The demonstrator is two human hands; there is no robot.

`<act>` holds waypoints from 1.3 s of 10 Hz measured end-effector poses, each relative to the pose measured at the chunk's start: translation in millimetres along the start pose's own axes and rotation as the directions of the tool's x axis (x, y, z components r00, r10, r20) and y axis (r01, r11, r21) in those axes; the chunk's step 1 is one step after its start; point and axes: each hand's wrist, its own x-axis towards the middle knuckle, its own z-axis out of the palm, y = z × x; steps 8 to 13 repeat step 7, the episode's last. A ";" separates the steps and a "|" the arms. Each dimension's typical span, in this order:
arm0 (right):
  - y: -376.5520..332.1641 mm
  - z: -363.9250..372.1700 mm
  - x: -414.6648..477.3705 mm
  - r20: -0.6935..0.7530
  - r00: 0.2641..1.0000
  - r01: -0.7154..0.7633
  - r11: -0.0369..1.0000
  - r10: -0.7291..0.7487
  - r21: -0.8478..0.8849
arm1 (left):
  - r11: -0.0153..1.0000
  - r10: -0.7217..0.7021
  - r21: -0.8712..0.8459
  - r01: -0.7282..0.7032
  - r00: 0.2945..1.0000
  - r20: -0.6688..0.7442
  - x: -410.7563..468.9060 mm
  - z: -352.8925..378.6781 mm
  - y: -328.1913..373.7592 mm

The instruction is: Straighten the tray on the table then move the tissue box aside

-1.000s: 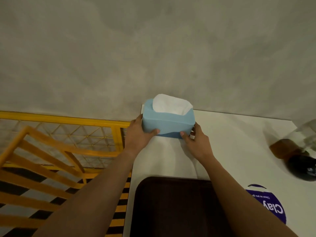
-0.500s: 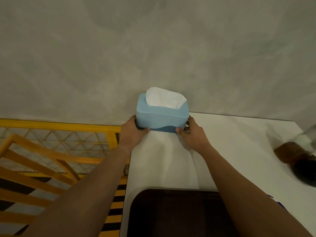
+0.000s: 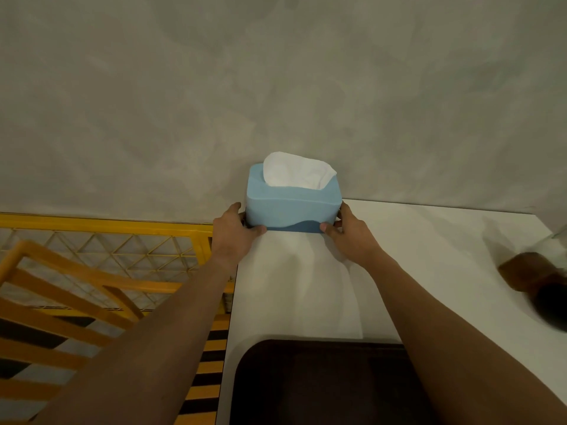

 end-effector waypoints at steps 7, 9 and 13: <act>-13.6 -11.5 -9.9 0.040 0.999 -0.009 0.999 0.011 -0.046 | 0.994 -0.106 -0.001 0.111 0.952 0.288 -3.2 -21.7 6.0; -13.6 -11.5 -9.9 0.040 0.999 -0.009 0.999 0.011 -0.046 | 0.994 -0.106 -0.001 0.111 0.952 0.288 -3.2 -21.7 6.0; -13.6 -11.5 -9.9 0.040 0.999 -0.009 0.999 0.011 -0.046 | 0.994 -0.106 -0.001 0.111 0.952 0.288 -3.2 -21.7 6.0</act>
